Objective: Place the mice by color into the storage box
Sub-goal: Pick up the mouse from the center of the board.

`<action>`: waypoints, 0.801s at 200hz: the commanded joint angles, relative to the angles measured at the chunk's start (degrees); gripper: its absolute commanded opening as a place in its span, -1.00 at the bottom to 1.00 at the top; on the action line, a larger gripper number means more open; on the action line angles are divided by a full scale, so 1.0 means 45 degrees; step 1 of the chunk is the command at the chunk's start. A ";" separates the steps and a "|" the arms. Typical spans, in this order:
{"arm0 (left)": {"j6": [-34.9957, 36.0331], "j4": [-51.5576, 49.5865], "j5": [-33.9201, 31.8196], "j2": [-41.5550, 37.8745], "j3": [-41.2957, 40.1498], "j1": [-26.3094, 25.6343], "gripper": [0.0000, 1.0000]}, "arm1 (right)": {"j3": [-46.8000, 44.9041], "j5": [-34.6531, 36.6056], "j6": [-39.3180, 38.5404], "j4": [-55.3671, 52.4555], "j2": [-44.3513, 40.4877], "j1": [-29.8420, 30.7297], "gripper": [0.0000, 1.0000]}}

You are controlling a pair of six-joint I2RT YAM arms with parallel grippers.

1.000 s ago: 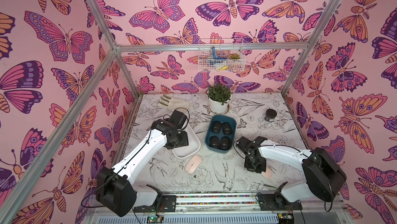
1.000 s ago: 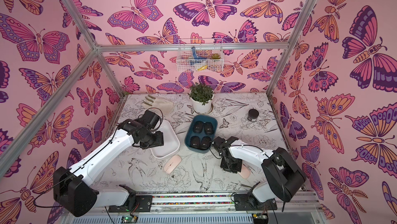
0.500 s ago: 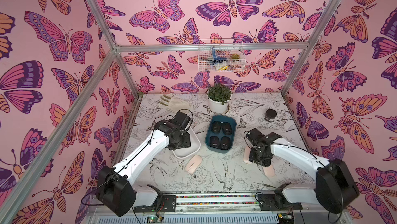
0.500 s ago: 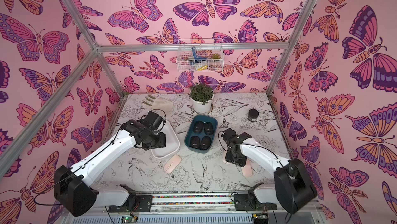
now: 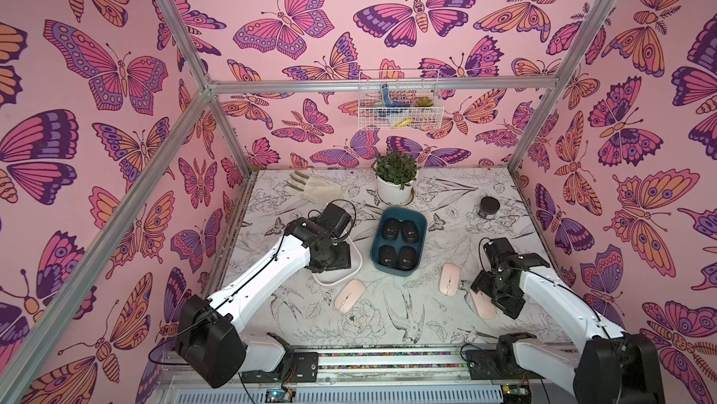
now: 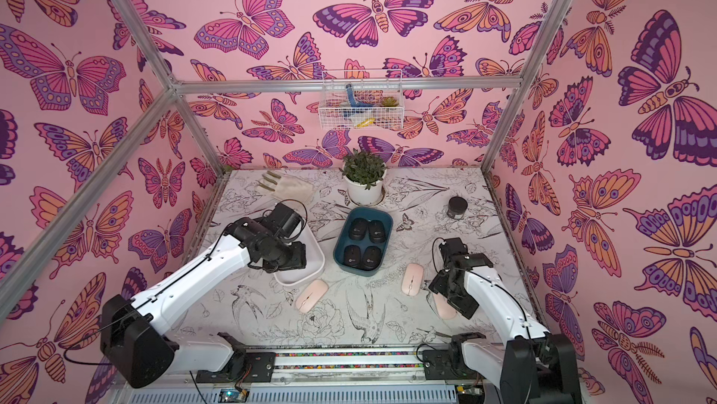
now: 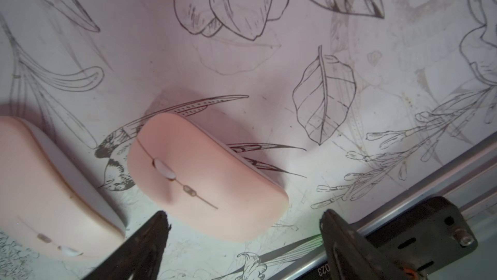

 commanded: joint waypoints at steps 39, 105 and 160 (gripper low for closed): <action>-0.0148 0.0031 -0.0010 -0.0302 -0.0210 -0.0094 0.31 | -0.0745 -0.1608 -0.0995 0.2508 0.0912 -0.0168 0.85; -0.0229 0.0046 -0.0032 -0.0386 -0.0463 -0.0090 0.32 | -0.1247 -0.1916 -0.0780 0.2264 0.0116 0.0480 0.79; -0.0158 0.0167 0.0065 -0.0322 -0.0544 -0.0094 0.31 | -0.0655 -0.0925 -0.1123 0.1357 0.0899 0.0505 0.51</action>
